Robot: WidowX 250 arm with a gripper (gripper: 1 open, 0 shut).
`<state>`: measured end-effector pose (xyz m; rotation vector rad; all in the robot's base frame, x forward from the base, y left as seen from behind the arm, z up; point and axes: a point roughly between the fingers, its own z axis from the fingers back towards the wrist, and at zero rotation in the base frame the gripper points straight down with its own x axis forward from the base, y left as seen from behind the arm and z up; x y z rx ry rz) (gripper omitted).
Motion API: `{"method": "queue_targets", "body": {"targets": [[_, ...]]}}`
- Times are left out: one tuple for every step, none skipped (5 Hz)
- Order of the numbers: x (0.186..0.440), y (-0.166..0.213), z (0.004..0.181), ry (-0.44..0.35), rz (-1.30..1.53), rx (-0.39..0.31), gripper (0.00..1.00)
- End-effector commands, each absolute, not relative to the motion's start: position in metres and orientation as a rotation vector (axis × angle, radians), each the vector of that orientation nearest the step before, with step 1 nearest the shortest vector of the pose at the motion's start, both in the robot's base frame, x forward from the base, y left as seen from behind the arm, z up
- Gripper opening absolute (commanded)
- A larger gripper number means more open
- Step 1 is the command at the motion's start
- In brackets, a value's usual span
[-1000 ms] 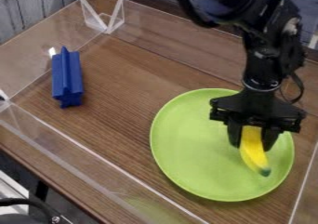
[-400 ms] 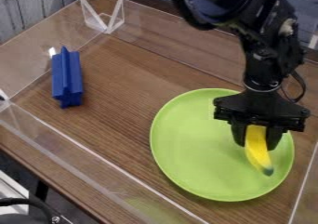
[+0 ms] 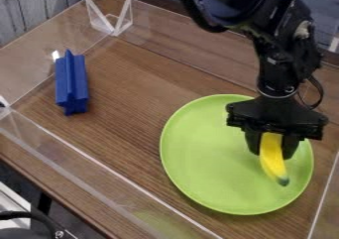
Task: Remove the banana from inside the green plate and put it on the table
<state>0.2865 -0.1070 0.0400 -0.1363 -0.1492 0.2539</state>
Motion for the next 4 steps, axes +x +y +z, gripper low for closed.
{"method": "queue_targets", "body": {"targets": [[0.293,-0.106,0.063,-0.21,0.251,-0.168,1.0],[0.293,-0.103,0.069,-0.197,0.239,-0.169,1.0],[0.294,-0.1,0.08,-0.19,0.232,-0.17,1.0],[0.293,-0.09,0.104,-0.194,0.227,-0.17,1.0]]}}
